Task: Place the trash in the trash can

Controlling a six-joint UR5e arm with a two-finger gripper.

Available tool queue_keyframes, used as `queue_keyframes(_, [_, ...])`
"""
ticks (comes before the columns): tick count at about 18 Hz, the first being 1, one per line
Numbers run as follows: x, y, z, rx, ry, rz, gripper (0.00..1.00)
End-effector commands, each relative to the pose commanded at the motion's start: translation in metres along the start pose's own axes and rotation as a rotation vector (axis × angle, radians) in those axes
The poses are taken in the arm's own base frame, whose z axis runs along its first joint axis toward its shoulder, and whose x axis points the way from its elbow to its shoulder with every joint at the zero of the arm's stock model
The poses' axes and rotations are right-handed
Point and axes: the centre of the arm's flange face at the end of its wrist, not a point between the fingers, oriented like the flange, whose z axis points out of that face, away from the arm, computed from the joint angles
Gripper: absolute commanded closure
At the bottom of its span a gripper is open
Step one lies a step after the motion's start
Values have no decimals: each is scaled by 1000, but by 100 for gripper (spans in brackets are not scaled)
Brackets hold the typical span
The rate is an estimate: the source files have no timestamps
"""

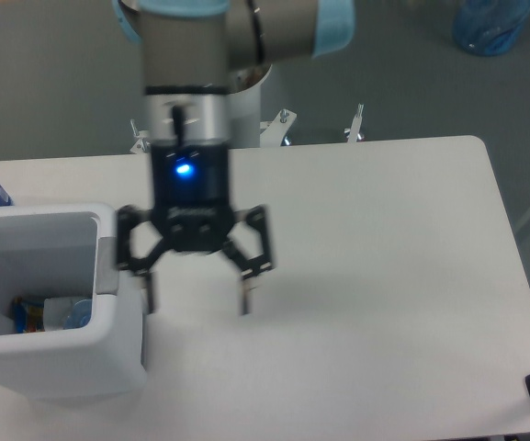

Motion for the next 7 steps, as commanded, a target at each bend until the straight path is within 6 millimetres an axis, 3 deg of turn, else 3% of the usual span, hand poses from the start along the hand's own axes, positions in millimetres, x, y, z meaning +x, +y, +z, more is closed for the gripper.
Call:
queue_keyframes(4, [-20,14,-8,-90,1,151,0])
queue_keyframes(7, [-23,19,-9,-123,11,195,0])
